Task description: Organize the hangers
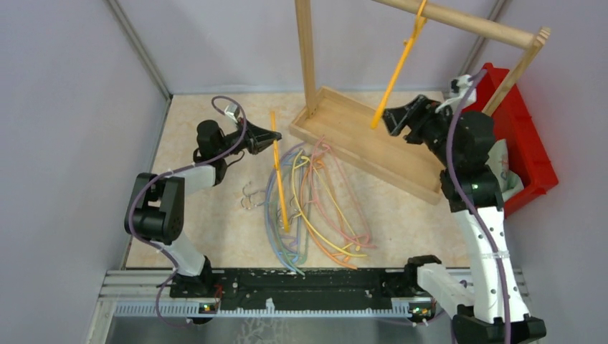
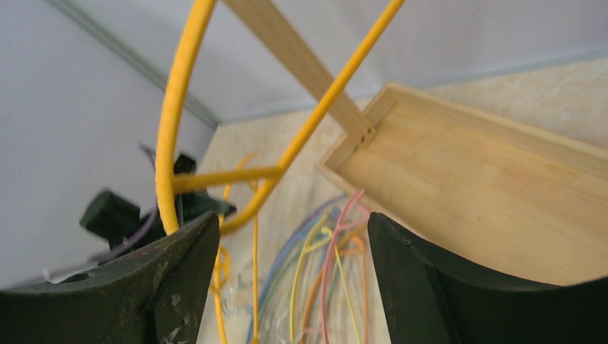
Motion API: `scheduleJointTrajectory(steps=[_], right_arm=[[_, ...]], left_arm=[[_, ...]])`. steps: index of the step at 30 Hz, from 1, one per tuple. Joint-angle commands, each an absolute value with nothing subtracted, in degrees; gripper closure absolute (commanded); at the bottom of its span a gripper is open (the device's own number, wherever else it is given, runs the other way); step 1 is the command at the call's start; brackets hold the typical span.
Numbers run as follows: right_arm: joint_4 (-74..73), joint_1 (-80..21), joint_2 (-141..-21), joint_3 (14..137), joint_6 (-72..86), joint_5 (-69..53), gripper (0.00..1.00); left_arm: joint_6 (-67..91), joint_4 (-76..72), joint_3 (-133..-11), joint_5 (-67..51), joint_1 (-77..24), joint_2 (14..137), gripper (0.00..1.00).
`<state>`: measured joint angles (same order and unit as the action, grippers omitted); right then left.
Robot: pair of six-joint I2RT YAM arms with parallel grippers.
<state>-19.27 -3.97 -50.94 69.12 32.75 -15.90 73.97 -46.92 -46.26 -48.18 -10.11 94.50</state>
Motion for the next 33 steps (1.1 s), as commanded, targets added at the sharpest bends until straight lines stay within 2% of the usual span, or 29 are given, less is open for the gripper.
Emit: scheduleJointTrajectory(steps=[1, 5, 12, 22, 33], right_arm=[[-31.5, -13.0, -53.1, 71.4, 18.5, -15.9, 0.25], [-34.4, -26.2, -55.3, 71.0, 15.1, -9.1, 0.25], [-35.1, -38.2, -61.4, 72.3, 12.4, -4.1, 0.25], [-31.9, -43.9, -69.0, 76.3, 11.0, -5.6, 0.25], [-27.1, -46.5, -74.0, 74.8, 10.4, -6.9, 0.26]], left_arm=[[86.0, -55.9, -52.7, -48.3, -10.3, 97.3, 1.00], [85.2, -48.7, -59.2, -44.3, -12.0, 96.5, 1.00], [78.7, -31.1, -67.6, -36.1, -14.8, 94.4, 1.00], [78.6, -22.2, -68.9, -27.9, -17.6, 91.9, 1.00], [84.7, -21.7, -76.7, -28.6, -18.2, 93.4, 1.00]])
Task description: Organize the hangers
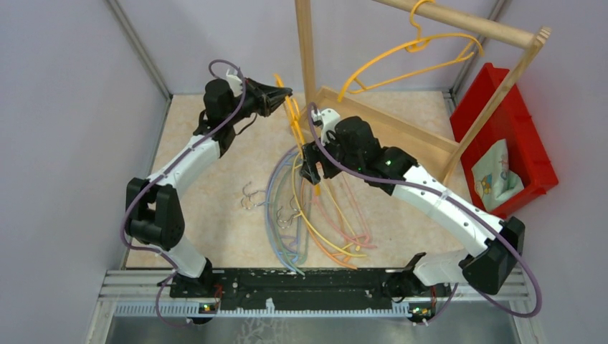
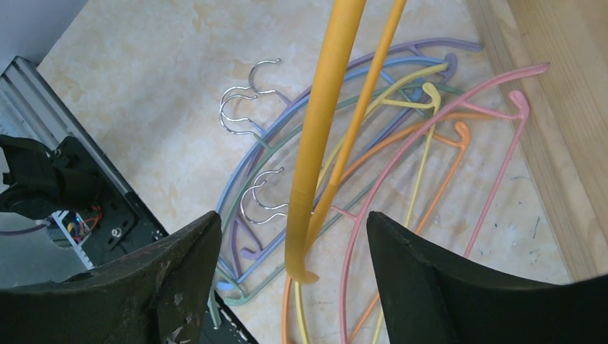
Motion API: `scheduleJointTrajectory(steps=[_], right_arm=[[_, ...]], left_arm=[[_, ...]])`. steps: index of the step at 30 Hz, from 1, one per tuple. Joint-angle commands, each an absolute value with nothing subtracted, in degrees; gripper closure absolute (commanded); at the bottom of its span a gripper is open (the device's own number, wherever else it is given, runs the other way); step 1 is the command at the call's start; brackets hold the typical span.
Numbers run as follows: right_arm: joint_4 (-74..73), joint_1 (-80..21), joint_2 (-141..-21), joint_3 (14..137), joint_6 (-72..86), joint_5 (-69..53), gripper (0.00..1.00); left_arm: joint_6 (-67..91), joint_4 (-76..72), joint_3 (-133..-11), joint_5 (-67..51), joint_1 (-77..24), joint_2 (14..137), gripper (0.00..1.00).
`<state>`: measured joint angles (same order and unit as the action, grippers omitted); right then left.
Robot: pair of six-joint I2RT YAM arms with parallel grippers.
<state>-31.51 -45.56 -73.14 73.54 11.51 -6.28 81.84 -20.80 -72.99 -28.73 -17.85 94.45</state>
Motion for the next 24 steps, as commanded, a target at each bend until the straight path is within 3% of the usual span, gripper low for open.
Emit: scheduleJointTrajectory(steps=[1, 9, 12, 16, 18, 19, 24], right_arm=[[-26.8, -46.5, -74.2, 74.5, 10.4, -6.9, 0.27], [-23.3, -46.6, -73.2, 71.4, 11.1, -0.3, 0.41], [-23.9, -46.6, -73.7, 71.6, 10.6, 1.0, 0.58], [-25.7, -46.6, -74.2, 72.5, 11.3, 2.3, 1.00], [-26.1, -46.6, -73.0, 72.7, 12.2, 4.9, 1.00], [-26.6, -46.6, -72.1, 72.9, 12.4, 6.2, 1.00], [-32.5, -46.6, -68.1, 75.6, 12.8, 10.1, 1.00]], left_arm=[[85.3, -21.8, -77.2, -28.9, -18.2, 93.5, 1.00], [89.0, -23.7, -76.3, -30.4, -18.4, 91.4, 1.00], [90.4, -24.9, -74.6, -30.7, -18.3, 90.0, 1.00], [89.8, -26.2, -73.3, -31.9, -18.3, 88.8, 1.00], [85.8, -25.6, -72.9, -33.5, -18.1, 88.4, 0.98], [82.8, -24.3, -72.7, -34.5, -18.1, 88.1, 0.91], [64.1, -18.9, -66.2, -35.2, -18.0, 81.9, 0.29]])
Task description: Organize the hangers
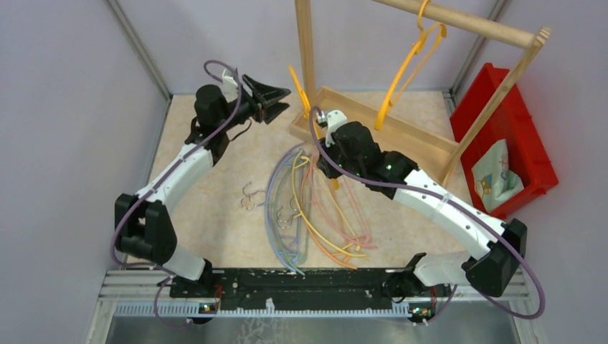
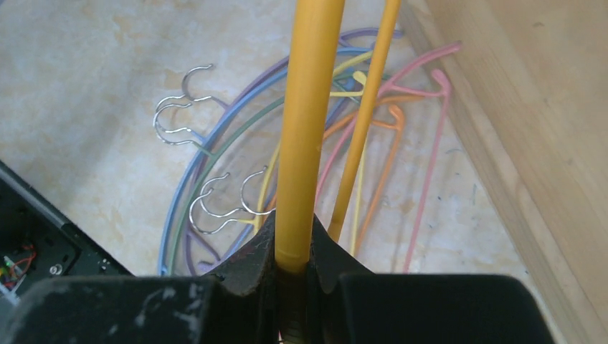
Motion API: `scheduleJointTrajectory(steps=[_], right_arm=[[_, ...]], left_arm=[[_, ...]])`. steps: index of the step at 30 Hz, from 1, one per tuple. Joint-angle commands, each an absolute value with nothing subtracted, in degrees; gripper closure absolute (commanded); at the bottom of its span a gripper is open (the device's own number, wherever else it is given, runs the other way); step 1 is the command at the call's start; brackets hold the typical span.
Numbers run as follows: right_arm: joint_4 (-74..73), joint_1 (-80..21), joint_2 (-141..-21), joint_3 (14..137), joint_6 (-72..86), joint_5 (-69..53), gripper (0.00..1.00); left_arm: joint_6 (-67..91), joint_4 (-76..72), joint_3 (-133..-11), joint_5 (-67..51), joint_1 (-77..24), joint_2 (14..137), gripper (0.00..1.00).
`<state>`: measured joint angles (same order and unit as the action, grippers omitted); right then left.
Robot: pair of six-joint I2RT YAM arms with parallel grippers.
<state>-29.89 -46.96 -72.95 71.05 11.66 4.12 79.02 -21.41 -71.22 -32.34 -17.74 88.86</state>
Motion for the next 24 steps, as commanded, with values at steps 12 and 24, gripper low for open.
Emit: scheduleJointTrajectory(steps=[12, 24], right_arm=[[-38.1, -46.7, -68.0, 89.0, 18.1, 14.8, 1.00], [-48.2, -46.5, -84.8, 112.5, 20.9, 24.7, 1.00]], left_arm=[[38.8, -8.3, -58.5, -27.0, -17.2, 67.3, 0.01], [39.1, -7.3, -56.3, -27.4, -17.2, 63.6, 0.01]])
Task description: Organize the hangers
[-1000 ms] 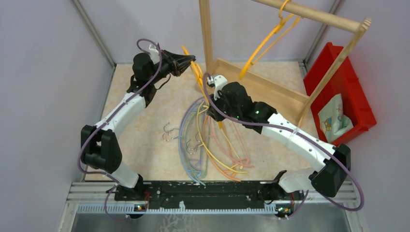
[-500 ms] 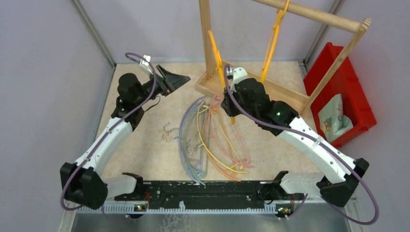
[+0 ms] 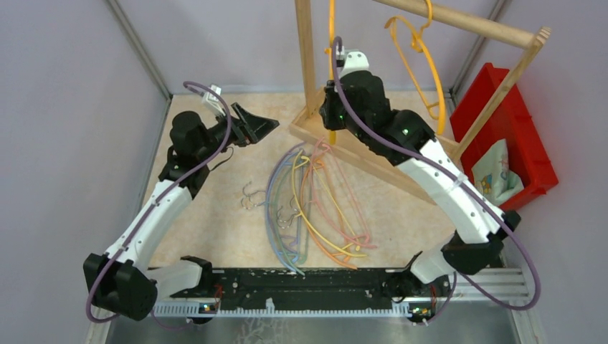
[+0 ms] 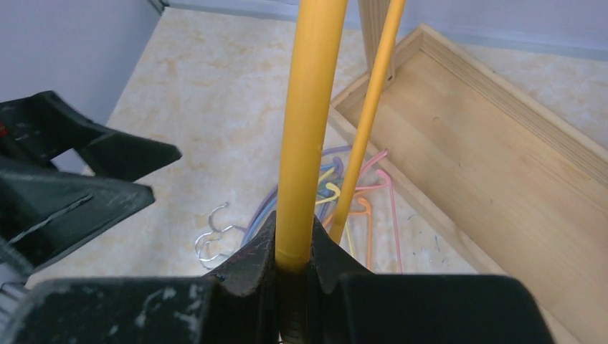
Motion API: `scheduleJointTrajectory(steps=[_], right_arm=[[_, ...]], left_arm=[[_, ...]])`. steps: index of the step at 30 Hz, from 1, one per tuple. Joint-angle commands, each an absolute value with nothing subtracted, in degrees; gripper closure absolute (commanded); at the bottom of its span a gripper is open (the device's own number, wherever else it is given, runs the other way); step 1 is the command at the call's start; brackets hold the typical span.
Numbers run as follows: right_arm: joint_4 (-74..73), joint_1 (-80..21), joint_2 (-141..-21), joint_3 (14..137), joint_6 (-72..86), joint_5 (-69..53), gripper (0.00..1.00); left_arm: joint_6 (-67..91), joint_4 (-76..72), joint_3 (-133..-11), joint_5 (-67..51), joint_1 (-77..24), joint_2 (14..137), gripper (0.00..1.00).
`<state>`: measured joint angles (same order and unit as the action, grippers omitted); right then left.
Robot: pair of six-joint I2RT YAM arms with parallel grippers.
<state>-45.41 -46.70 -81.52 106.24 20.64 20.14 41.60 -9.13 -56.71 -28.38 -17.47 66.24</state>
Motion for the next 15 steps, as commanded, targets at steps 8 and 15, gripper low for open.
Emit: scheduleJointTrajectory(steps=[8, 15], right_arm=[[-52.1, -40.4, -90.0, 121.5, 22.9, 22.3, 1.00], [-52.0, -31.7, -92.2, 126.1, 25.2, 14.4, 1.00]], left_arm=[[37.8, -5.2, -56.0, -26.4, -17.0, 62.4, 0.01], [37.7, -4.8, -55.4, -26.2, -16.7, 62.7, 0.01]])
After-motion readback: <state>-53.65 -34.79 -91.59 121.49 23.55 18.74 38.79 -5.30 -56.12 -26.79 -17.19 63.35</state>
